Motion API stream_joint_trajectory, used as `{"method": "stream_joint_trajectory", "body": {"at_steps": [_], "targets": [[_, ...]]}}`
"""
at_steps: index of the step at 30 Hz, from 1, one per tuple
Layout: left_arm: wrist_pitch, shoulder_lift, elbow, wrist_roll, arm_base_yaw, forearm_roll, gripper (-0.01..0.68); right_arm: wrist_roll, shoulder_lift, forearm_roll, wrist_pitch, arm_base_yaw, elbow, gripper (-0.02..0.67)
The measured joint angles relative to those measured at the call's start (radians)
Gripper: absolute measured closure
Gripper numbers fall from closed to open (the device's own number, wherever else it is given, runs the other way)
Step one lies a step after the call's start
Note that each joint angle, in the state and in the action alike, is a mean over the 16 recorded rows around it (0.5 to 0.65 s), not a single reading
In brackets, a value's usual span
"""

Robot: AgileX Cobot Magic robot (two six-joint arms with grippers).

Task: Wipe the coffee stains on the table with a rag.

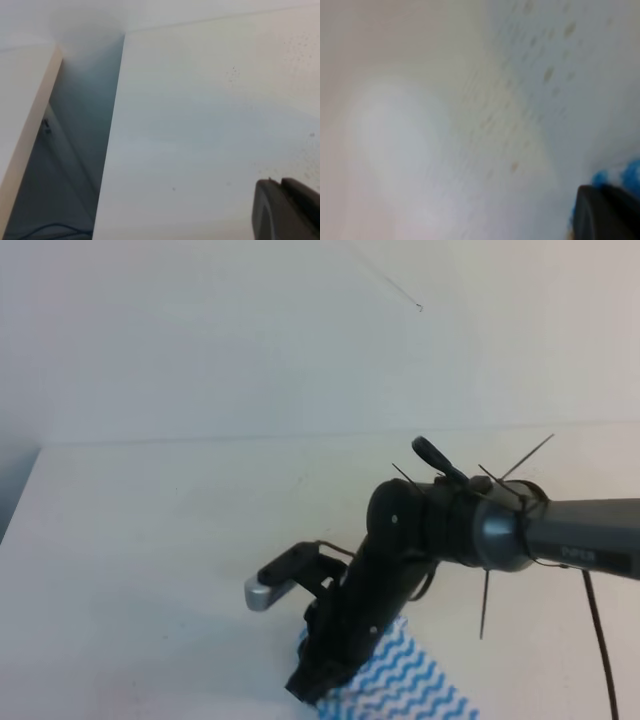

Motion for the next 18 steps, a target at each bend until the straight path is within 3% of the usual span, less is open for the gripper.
{"method": "stream_joint_trajectory", "body": {"at_steps": [8, 18], "targets": [[-0.002, -0.003, 0.004, 0.001, 0.0, 0.0, 0.676, 0.113, 0.097, -0.113, -0.037, -0.065, -0.205, 0.651], [-0.007, -0.012, 0.015, 0.0, 0.0, 0.0, 0.675, 0.224, 0.137, -0.216, -0.022, -0.28, -0.292, 0.651]]}}
